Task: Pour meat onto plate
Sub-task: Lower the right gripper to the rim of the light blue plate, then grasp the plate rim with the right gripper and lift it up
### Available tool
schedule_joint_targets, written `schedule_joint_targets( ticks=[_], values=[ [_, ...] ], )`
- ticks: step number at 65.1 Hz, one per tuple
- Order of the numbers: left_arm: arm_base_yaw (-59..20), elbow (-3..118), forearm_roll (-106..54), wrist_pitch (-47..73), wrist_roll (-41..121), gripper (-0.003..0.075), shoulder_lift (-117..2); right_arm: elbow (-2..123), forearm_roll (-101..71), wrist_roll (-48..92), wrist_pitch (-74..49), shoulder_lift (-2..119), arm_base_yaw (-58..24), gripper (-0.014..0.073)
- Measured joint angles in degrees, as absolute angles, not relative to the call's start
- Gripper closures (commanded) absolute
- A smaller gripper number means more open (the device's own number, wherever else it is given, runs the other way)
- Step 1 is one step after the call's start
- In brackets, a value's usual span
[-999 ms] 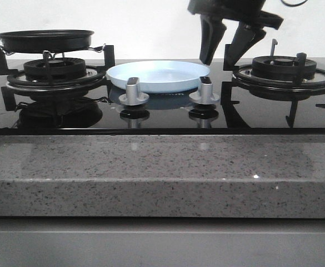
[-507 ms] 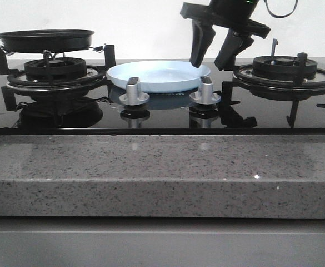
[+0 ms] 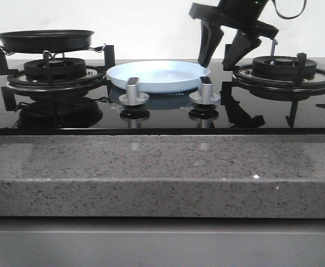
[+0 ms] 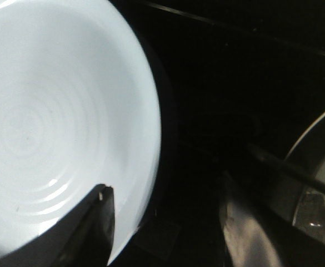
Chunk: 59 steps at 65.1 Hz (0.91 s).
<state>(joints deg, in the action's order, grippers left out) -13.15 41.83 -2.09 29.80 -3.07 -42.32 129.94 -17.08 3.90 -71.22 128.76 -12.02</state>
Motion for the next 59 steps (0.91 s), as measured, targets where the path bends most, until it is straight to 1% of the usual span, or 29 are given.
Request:
schedule_joint_targets(
  ticks=[6,21,32,39,43,59],
  values=[
    [-13.1,41.8,-2.1,29.8,-3.1,0.0189,-42.3,129.9,-18.3,4.7,-71.2,129.8,-12.0,0.0195],
    [-13.1,41.8,-2.1,29.8,-3.1,0.0189,-42.3,130.3,-20.8,6.0,-70.6,131.2,-12.0,0.0333],
    [-13.1,41.8,-2.1,29.8,-3.1,0.0189,-42.3,130.5,-21.5,6.9,-70.2,131.8,-12.0,0.0534],
    [-13.1,41.8,-2.1,29.8,-3.1,0.0189,-42.3,130.5,-22.1,6.9,-69.8,132.0,-12.0,0.0638],
    [-13.1,41.8,-2.1,29.8,-3.1,0.0189,-42.3,130.5,-22.4,6.9,-69.8,132.0,-12.0,0.0668],
    [-13.1,41.8,-2.1,29.8,-3.1,0.0189,-42.3,130.5,-22.7,6.9,-69.7,132.1,-12.0,0.0662]
  ],
)
